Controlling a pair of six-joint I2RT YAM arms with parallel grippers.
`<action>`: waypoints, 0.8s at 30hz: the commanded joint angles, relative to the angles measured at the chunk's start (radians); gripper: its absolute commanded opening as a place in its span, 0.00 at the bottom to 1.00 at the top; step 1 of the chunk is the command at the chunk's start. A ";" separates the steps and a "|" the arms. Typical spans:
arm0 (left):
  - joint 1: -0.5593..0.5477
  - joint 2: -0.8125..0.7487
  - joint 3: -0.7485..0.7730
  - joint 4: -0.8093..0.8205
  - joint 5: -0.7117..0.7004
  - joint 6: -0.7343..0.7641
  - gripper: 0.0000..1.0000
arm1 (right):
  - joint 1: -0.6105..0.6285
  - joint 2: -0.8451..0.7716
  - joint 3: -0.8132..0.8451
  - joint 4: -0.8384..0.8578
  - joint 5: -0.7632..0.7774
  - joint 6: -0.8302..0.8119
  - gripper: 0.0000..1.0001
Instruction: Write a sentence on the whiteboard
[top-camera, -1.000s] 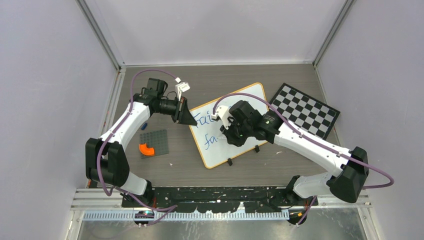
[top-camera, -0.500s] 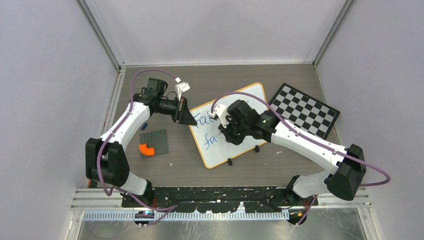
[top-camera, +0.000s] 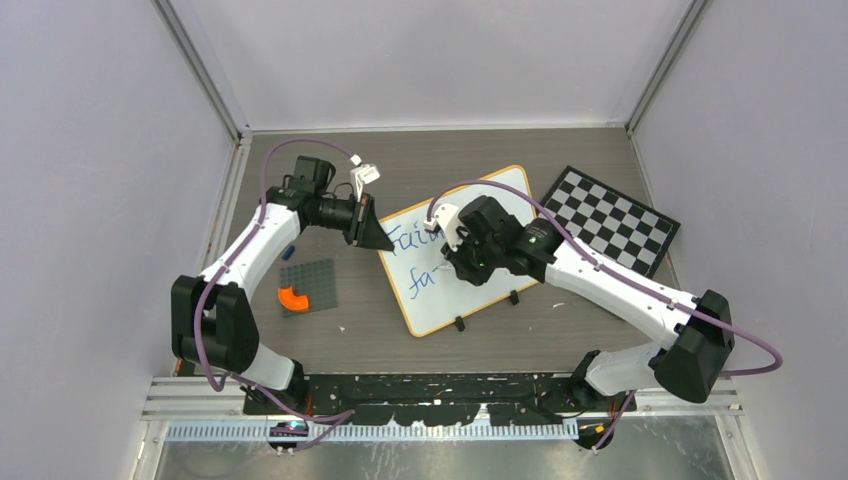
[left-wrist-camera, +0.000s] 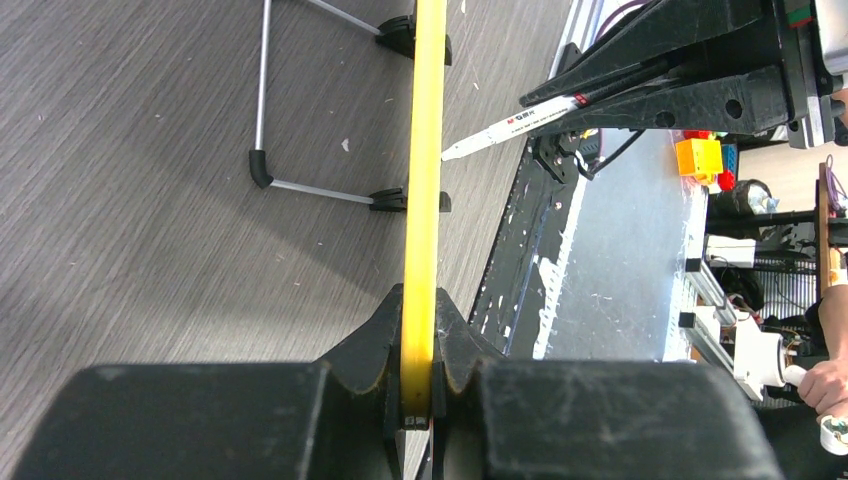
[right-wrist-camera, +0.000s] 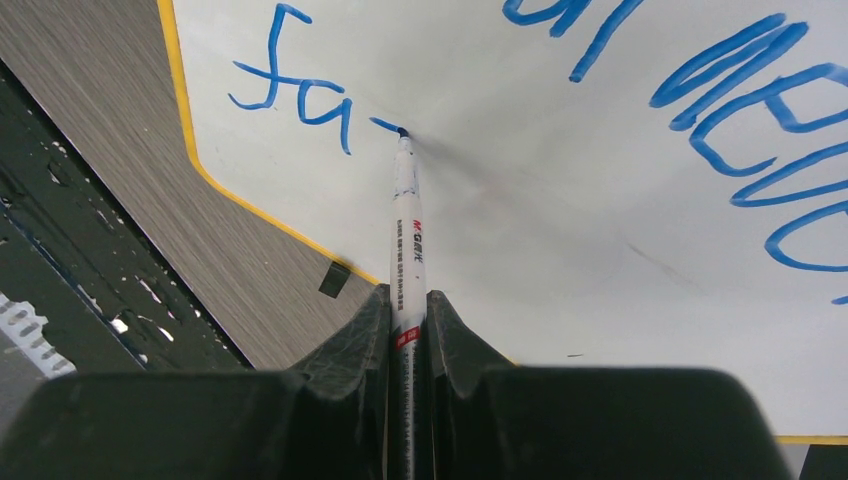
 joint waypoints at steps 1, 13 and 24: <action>-0.003 0.001 0.040 -0.031 0.018 -0.020 0.00 | -0.014 -0.018 0.009 0.018 0.037 -0.008 0.00; -0.005 -0.001 0.037 -0.030 0.017 -0.019 0.00 | 0.010 0.001 -0.026 -0.010 -0.019 -0.012 0.00; -0.005 -0.003 0.037 -0.030 0.019 -0.017 0.00 | 0.010 -0.021 0.020 -0.047 0.011 -0.036 0.00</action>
